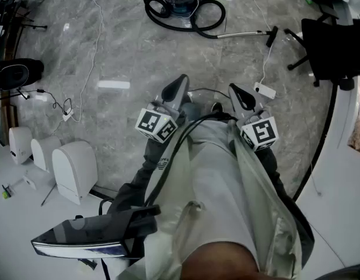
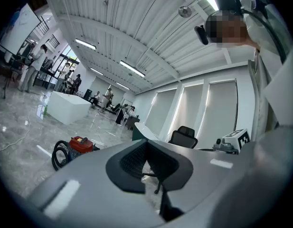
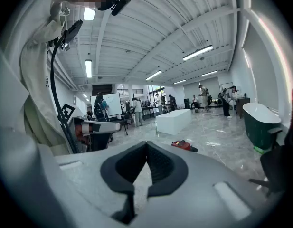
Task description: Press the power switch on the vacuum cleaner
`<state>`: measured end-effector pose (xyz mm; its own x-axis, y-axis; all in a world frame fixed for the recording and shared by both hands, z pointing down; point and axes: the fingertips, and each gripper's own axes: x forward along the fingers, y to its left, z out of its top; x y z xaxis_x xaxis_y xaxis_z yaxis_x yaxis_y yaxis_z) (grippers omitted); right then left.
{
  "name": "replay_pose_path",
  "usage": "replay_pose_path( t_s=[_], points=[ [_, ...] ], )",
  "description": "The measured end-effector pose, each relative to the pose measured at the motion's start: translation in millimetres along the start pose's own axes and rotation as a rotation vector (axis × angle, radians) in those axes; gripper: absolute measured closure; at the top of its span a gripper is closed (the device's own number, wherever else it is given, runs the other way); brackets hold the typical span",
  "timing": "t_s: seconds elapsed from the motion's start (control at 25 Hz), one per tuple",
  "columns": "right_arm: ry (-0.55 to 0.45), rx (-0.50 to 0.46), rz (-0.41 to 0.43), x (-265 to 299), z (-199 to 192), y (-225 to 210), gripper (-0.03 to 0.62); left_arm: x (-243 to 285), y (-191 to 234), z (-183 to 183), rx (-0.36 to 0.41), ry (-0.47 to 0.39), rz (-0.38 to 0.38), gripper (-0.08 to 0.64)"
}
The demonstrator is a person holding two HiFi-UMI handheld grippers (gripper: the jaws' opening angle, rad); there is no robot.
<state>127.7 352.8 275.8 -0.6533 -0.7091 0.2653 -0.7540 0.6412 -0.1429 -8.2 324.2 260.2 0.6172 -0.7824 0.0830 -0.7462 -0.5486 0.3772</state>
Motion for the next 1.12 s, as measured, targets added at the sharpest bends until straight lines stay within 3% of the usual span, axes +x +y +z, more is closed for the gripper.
replay_pose_path(
  t_s=[0.72,1.12],
  points=[
    [0.009,0.073,-0.087,15,-4,10,0.591,0,29,-7,-0.039,0.068,-0.064,0.557],
    [0.042,0.071,-0.111,57,-3,33,0.591,-16,78,13,-0.046,0.033,-0.069,0.557]
  ],
)
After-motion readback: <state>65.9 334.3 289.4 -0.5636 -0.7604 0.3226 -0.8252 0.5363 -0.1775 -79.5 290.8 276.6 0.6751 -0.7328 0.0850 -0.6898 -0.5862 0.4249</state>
